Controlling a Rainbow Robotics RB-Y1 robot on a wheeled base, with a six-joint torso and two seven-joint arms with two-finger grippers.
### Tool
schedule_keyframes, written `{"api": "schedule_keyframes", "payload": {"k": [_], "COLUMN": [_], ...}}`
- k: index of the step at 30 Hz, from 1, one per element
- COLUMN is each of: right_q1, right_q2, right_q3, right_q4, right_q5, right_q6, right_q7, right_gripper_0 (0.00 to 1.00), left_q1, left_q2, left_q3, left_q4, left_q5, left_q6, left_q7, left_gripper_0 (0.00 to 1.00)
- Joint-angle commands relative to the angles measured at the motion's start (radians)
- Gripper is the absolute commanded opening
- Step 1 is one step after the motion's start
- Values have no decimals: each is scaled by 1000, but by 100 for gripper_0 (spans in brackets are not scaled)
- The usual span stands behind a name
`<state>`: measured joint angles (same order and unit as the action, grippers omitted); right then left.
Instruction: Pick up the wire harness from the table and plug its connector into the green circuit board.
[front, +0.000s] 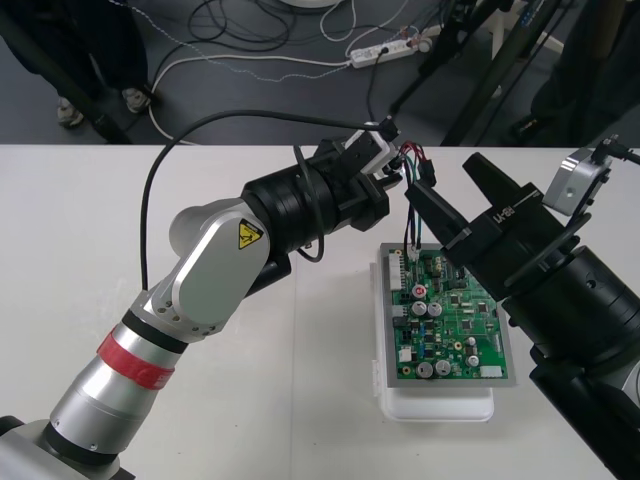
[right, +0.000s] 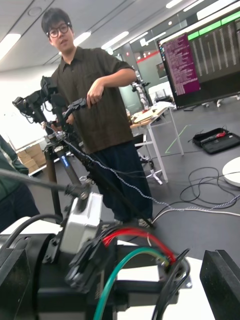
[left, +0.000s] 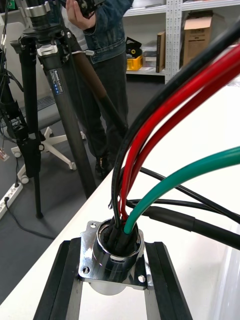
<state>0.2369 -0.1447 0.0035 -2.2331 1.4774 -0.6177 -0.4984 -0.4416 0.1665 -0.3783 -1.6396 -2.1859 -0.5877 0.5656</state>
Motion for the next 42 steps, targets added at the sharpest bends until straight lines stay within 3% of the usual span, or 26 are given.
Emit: {"api": "schedule_keyframes", "payload": {"k": [1, 8, 42], "right_q1": [33, 39, 19], "right_q2": [14, 14, -53], "right_q3": [53, 130, 133], "right_q4": [-48, -48, -85], "right_q5": [63, 181, 126], "right_q6": [24, 125, 148], "right_q7": [-19, -23, -39], "right_gripper_0": [100, 100, 100], "left_q1": [-39, -37, -37], "left_q2": [-7, -7, -7], "left_q3": [-21, -19, -21], "left_q4": [-51, -51, -51], "left_q5": [0, 0, -2], "left_q6": [54, 54, 52], "left_q7": [51, 51, 48], "left_gripper_0": [0, 0, 0]}}
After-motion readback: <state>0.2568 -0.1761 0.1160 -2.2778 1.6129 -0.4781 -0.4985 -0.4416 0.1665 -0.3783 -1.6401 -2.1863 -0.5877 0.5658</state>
